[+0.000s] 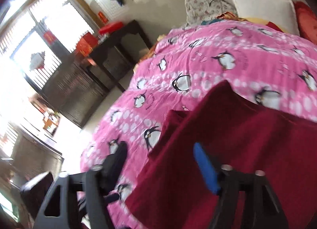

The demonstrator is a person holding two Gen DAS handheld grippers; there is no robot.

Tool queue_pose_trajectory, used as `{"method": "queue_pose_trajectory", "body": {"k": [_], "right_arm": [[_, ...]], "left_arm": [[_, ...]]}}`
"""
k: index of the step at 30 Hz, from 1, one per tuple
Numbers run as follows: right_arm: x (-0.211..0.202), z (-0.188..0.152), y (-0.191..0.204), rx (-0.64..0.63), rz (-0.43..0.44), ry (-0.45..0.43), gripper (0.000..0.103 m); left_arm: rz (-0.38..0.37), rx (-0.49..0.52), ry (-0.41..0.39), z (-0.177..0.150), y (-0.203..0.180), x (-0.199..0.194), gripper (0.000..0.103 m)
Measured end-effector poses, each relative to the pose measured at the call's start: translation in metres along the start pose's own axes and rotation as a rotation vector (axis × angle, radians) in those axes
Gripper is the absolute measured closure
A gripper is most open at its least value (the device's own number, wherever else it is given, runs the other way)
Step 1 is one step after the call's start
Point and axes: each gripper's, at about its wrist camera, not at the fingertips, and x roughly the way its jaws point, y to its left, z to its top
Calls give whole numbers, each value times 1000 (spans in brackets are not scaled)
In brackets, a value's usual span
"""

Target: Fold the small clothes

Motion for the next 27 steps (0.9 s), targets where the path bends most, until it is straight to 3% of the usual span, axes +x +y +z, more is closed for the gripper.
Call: {"method": "queue_pose_trajectory", "body": {"k": [4,6,7,9,13,19,22,25,26,27], "right_arm": [[33,13,-1,23,-83,90,24],[38,18,-7,54,-94,96,24],[40,21,-9,56,-98,99,24],[46,24,-9,39,-125,117,23],[72,23,2,-40,-203,224,22],[117,14,25,-240,-335,401,14],[135,7,36,-361,-417,431,15],[127,6,36,-404,-433,364,46],[114,7,31,-383,-387,332,65],[101,8,27,-349,-345,309,74]], "left_arm": [[-71,-91,33,2,8,34,16],[-200,-166,19,2,16,44,24],[-230,-160,6,3,16,44,36],[-279,-73,-7,1,5,42,39],[-249,49,-34,-5,-15,36,42],[-259,6,3,-9,-3,49,42],[-235,6,18,-12,-2,54,42],[-230,26,24,-16,-5,55,43],[-237,32,17,-16,-8,53,43],[-261,43,11,-15,-12,49,43]]}}
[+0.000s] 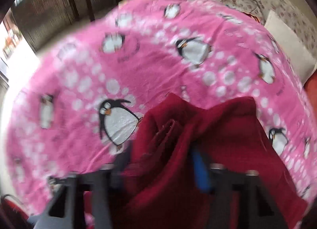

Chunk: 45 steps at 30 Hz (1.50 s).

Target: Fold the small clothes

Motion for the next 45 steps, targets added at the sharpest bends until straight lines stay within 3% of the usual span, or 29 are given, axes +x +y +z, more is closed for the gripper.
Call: {"method": "queue_pose_trajectory", "body": {"k": [2,7,10,13,16,18,19,20,22,24,26,29,31,32,34,35,41,44,45], "right_arm": [[-34,-18,-28,83,100,-86,81],[-130,-85,-98,238,231,-335,83],[-174,-143,-137,346,216,-428,83],[-178,-207,-182,521,185,-454,83],[-151,-253,-217,665,177,-396,83],[-141,-276,-228,731,264,-416,79],[-141,-285,-232,767,322,-460,73],[-142,-288,-232,794,353,-487,54],[-150,-294,-234,842,419,-558,39],[-160,-291,-232,832,451,-595,37],[-165,-279,-228,806,411,-587,36],[-153,-253,-228,785,301,-513,33],[-139,-250,-232,786,256,-459,37],[-139,-254,-230,785,253,-463,56],[-141,-251,-226,734,223,-455,80],[-147,-251,-222,702,199,-464,86],[-192,-266,-209,558,12,-504,91],[-178,-265,-217,567,-118,-445,91],[-163,-265,-225,587,-119,-403,91]], "left_arm": [[-40,32,0,3,-12,-6,43],[-172,152,31,11,-63,-5,42],[-265,250,89,4,-100,8,42],[-311,340,188,-10,-129,33,42],[-285,407,222,-23,-140,41,42],[-239,458,210,-23,-143,31,42],[-213,476,198,-19,-141,30,40],[-168,498,173,-16,-139,24,40],[-113,517,141,-15,-134,22,39],[-65,516,133,-12,-129,23,38],[-45,502,143,-7,-110,36,38],[-51,494,178,-15,-111,45,38],[-46,488,197,-18,-113,54,38],[-50,462,218,-20,-109,62,38],[-65,427,243,-16,-109,65,38],[-70,422,246,-15,-108,65,37],[-114,482,259,-21,-123,67,31],[-101,480,273,-26,-131,82,29],[-93,487,268,-27,-132,86,29]]}}
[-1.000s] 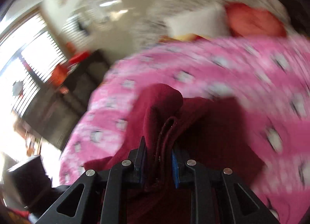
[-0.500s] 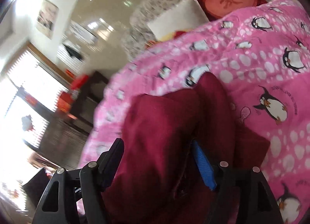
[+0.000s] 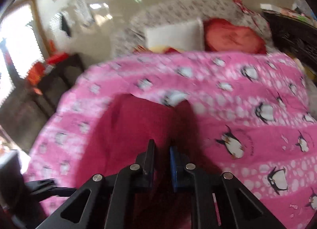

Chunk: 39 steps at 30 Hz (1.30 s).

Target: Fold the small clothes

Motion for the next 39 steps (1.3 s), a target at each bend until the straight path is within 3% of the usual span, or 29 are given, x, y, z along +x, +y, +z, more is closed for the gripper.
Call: {"method": "queue_pose_trajectory", "body": {"k": [2,3,5,6,9,10,11,13,14,15,17,19,21,24,26,27,29,31,36,39], "right_arm": [[15,-5,-11,49,22,28,81],[9,-8,-16,86,48,14,76],[-11,-11,-18,134,103,-3,57],[-26,-13,-15,145,143,-17,54],[-56,-19,4,102,235,-18,42],[-59,-23,11,94,250,-8,31],[-58,-29,18,103,279,0,29],[-42,-38,28,112,324,34,32],[-32,-43,30,113,305,47,59],[-24,-47,30,107,249,40,73],[-25,-52,24,104,236,16,83],[-41,-53,22,65,207,-11,84],[-56,-55,28,-23,111,-35,84],[-33,-62,15,0,84,39,84],[-18,-66,11,33,116,66,81],[-27,-67,10,60,153,28,76],[-43,-70,6,108,231,3,60],[-63,-74,7,133,293,-8,52],[-57,-90,25,149,374,80,52],[-34,-96,32,122,235,115,51]], "left_arm": [[13,3,6,1,-1,-1,29],[11,5,14,2,-1,-6,29],[15,15,3,2,0,-18,29],[35,24,-14,2,1,-26,29],[109,62,-63,0,1,-39,29],[130,67,-65,-1,2,-39,29],[133,62,-58,-3,3,-35,29],[113,35,-32,-6,6,-26,29],[95,16,-7,-9,6,-17,29],[86,12,6,-11,5,-12,29],[103,24,15,-16,1,-9,29],[101,50,11,-18,-5,-15,29],[86,77,-10,-20,-9,-23,29],[102,76,-13,-20,-6,-16,28],[118,33,19,-20,1,-7,28],[118,18,25,-21,3,-5,28],[122,28,24,-23,4,-11,28],[132,45,17,-24,4,-18,28],[138,17,-17,-22,10,-29,28],[145,-14,-14,-22,13,-30,28]]}}
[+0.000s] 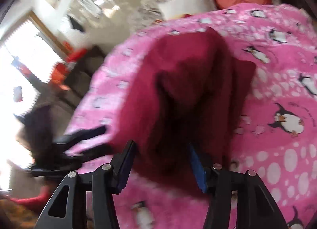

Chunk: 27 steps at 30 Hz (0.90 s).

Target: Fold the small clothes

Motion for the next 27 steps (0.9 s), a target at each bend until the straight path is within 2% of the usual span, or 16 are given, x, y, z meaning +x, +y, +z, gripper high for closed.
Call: {"method": "queue_pose_trajectory", "body": {"k": [3,4,5,7,9,10,12,14,15,16,18,19,20,21,22,27], "right_arm": [[9,2,-4,36,72,-30,50],[13,3,-4,34,92,-39,58],[15,5,-3,20,94,-37,74],[6,8,1,-11,73,-63,84],[-17,7,5,-37,66,-112,88],[-32,4,8,-62,45,-137,96],[-59,-3,13,-95,4,-171,96],[-69,-13,8,-98,-90,-176,96],[-65,-16,0,-83,-112,-158,96],[-61,-17,-8,-52,-90,-148,96],[-63,-18,-19,37,7,-186,90],[-65,-18,-19,53,53,-204,74],[-66,-18,-14,47,105,-216,49],[-66,-17,-9,35,120,-214,41],[-64,-17,-2,18,121,-200,37],[-16,-7,4,21,87,-91,37]], "left_arm": [[15,-1,-3,-3,1,-3,28],[18,-4,-1,-2,1,-3,28],[20,-11,0,-1,1,-3,28],[15,-35,-10,4,1,-6,28],[-1,-45,-26,7,-1,-11,28],[-6,-46,-36,8,-2,-14,28],[-10,-39,-54,9,-6,-17,27],[-19,-36,-42,7,-8,-11,27],[-20,-36,-27,6,-10,-6,27],[-14,-37,-11,6,-10,-1,27],[-1,-37,6,3,-13,4,27],[-5,-34,2,2,-14,3,27],[-11,-23,-6,0,-15,-1,27],[-11,-16,-12,0,-15,-3,27],[-5,-6,-21,0,-15,-7,27],[22,-23,-34,2,-5,-13,27]]}}
